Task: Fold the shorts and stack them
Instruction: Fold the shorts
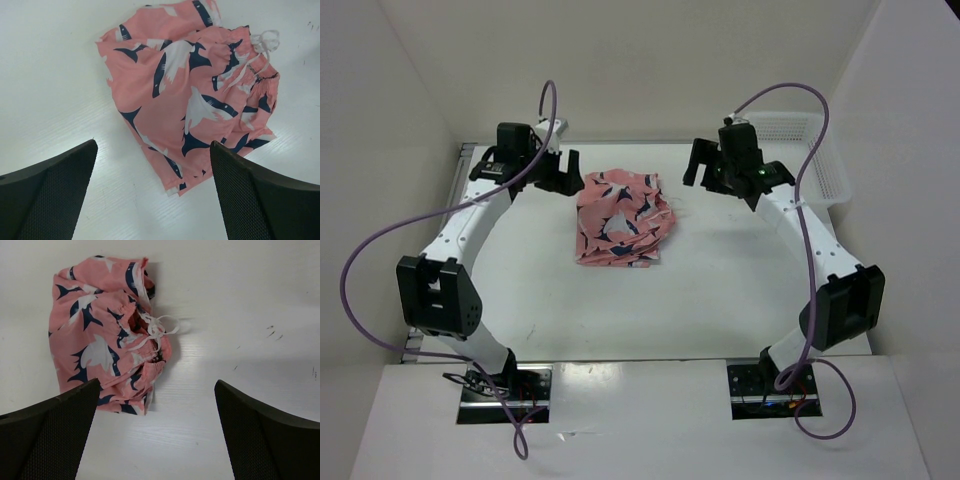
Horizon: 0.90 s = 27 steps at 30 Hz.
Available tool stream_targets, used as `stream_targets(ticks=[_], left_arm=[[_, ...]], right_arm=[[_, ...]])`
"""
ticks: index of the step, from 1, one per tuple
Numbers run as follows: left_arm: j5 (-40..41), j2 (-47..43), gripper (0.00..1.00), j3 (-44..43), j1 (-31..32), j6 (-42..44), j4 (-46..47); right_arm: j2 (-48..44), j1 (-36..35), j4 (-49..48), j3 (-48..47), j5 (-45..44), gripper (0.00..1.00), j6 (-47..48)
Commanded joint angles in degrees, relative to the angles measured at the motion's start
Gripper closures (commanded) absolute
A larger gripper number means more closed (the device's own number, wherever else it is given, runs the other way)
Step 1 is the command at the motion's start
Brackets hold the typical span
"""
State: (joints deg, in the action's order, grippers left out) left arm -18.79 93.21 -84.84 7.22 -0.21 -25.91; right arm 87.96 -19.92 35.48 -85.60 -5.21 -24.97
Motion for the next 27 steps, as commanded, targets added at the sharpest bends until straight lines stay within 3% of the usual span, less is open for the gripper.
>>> stream_targets(ticks=[1, 2, 4, 5, 6, 7, 9, 14, 21, 27], left_arm=[[-3.70, 1.17, 0.00, -1.38, 0.68, 0.21, 3.84], [-4.24, 1.97, 0.02, -1.38, 1.47, 0.21, 4.55], [-5.02, 4.33, 0.07, -0.69, 3.76, 0.21, 7.71], [-6.42, 5.13, 0.15, 0.89, 3.76, 0.21, 10.07], [-7.22, 6.45, 0.19, 1.77, 3.76, 0.21, 10.96], [-7.23, 6.46, 0.24, 2.74, 3.76, 0.21, 10.97], [-7.84, 6.99, 0.38, 6.67, 4.29, 0.21, 13.07], [-10.04, 6.99, 0.54, 14.93, 5.87, 0.21, 18.15], [-6.09, 12.43, 0.54, 20.93, 8.16, 0.21, 20.99], [-4.95, 14.72, 0.57, 24.36, 8.16, 0.21, 21.69]], right_arm=[[1.77, 0.41, 1.52, -2.20, 1.42, 0.00, 1.15], [2.56, 0.41, 0.47, -1.50, 3.61, 0.01, 1.15], [4.40, -0.20, -3.04, -1.50, 8.80, 0.29, 0.54], [7.37, -1.86, -4.53, -2.37, 10.21, 0.56, -0.33], [9.23, -2.92, -4.55, -3.33, 10.22, 0.72, -0.34], [11.24, -4.93, -5.42, -4.39, 11.18, 0.86, -0.95], [17.57, -6.79, -6.91, -8.16, 13.37, 1.00, -0.96], [28.21, -7.32, -9.20, -14.76, 16.73, 1.00, -2.01], [44.45, -7.32, -7.89, -28.45, 11.38, 1.00, -4.03], [49.75, -3.29, -8.68, -31.46, 9.69, 1.00, -10.53]])
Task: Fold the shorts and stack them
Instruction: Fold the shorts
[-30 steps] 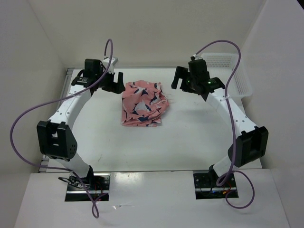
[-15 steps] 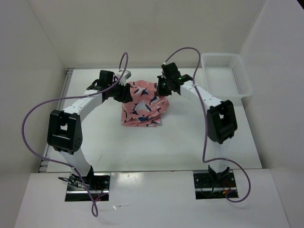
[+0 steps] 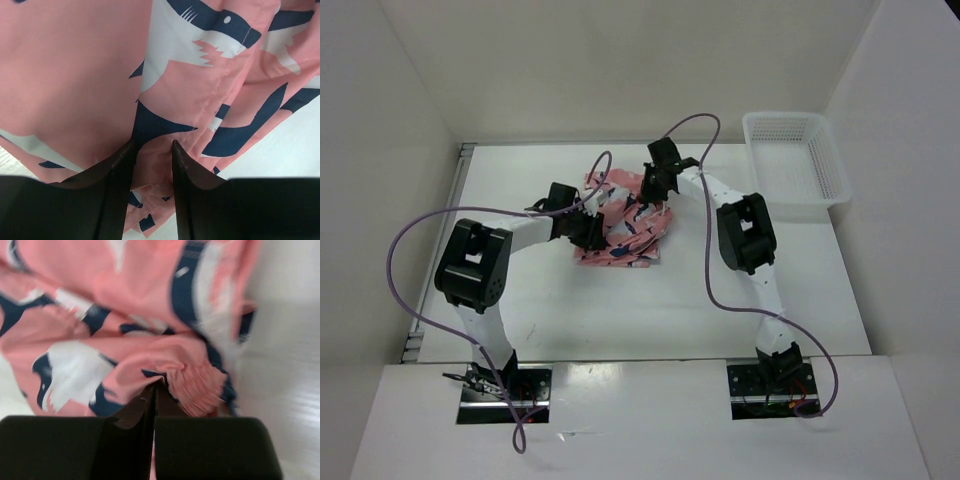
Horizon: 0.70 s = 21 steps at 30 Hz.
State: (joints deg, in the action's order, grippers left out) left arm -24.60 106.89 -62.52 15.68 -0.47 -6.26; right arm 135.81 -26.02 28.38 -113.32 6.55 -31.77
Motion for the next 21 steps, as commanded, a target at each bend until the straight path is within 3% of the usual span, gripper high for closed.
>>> stream_targets(ticks=[1, 6, 9, 10, 11, 15, 17, 21], left_arm=[[0.87, 1.04, 0.57, 2.75, -0.30, 0.47, 2.04], [1.40, -1.06, 0.57, 3.29, -0.30, 0.47, 0.47], [1.40, -3.96, 0.54, 0.57, -0.30, 0.47, -2.86], [1.40, -5.62, 0.47, -1.70, -0.30, 0.47, -3.92], [1.40, -6.51, 0.40, -2.94, -0.30, 0.47, -5.06], [0.78, -10.21, 0.15, -9.01, -0.30, 0.47, -10.86], [0.00, -11.96, 0.11, -11.38, -0.30, 0.47, -12.36], [-2.11, -15.47, 0.02, -16.74, -0.30, 0.47, -14.21]], right_arm=[[2.79, 3.43, -0.10, -4.54, -2.06, 1.00, -3.74], [5.61, 3.43, 3.00, -5.52, -0.93, 1.00, -1.81], [-1.22, 3.43, -0.51, -1.75, 0.05, 0.97, -1.20], [-5.51, 3.43, -1.04, -1.73, 0.74, 0.93, -0.49], [-7.47, 3.43, -1.05, -1.73, 0.75, 0.86, 0.04], [-14.33, 3.43, 1.84, -7.61, 3.29, 0.11, 2.94], [-17.40, 3.43, 3.87, -9.37, 3.30, 0.01, 3.99], [-25.22, 3.43, 7.30, -4.39, -4.49, 0.00, 6.19]])
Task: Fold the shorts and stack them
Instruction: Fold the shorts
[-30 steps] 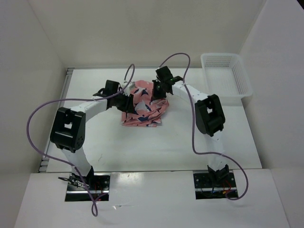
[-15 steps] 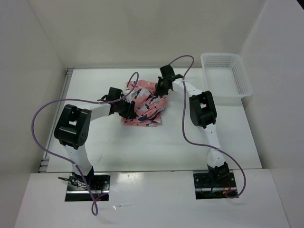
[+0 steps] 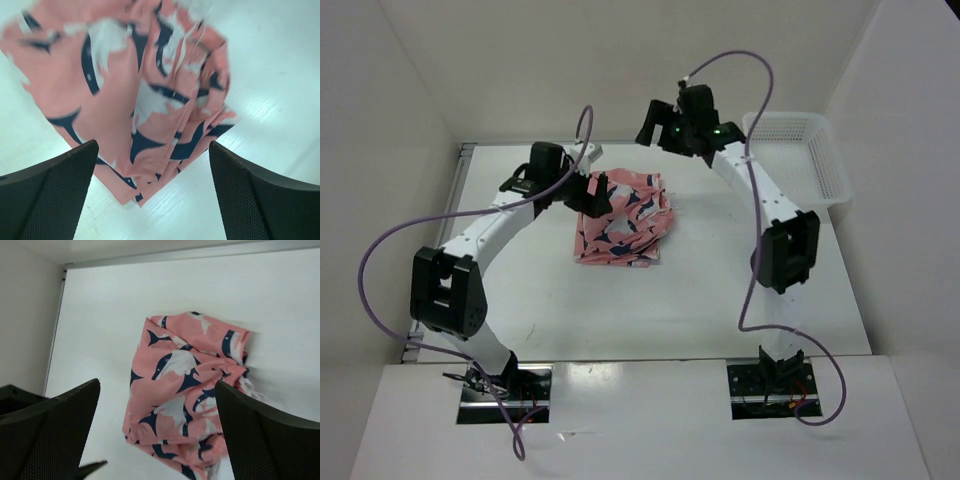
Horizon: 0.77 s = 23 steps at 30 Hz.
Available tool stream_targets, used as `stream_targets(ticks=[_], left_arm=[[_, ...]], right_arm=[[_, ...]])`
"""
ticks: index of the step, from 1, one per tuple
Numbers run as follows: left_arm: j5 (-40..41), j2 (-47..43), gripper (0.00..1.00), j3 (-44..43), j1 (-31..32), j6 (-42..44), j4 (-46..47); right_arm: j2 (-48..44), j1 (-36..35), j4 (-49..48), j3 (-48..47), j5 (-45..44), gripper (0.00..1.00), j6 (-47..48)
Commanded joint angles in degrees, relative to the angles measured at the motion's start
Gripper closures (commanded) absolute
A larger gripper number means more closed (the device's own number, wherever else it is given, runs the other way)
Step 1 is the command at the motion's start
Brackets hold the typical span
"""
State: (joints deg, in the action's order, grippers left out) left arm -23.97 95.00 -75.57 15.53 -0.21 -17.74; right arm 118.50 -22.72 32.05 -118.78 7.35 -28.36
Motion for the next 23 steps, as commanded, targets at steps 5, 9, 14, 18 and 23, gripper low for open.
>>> stream_targets(ticks=[5, 9, 14, 18, 23], left_arm=[[-2.23, -6.14, 0.01, -7.74, -2.70, 0.21, -4.05], [-0.47, -7.46, 0.01, -10.73, -4.62, 0.21, -5.38], [-0.99, -7.46, 0.01, -11.35, -6.56, 0.21, -5.29], [-2.14, -6.93, 0.01, -12.50, -7.09, 0.21, -5.29], [-2.66, -6.93, 0.01, -13.02, -7.62, 0.21, -5.29]], right_arm=[[-20.48, 3.20, 3.63, 17.60, -16.83, 0.00, 5.07], [-29.79, 8.38, 6.61, 25.08, -23.25, 0.00, 6.56], [-37.45, 15.76, 8.55, 31.85, -27.22, 0.00, 5.87], [-41.76, 16.39, 9.25, 33.18, -31.69, 0.00, 5.33], [-43.00, 17.10, 10.66, 33.97, -33.38, 0.00, 4.72]])
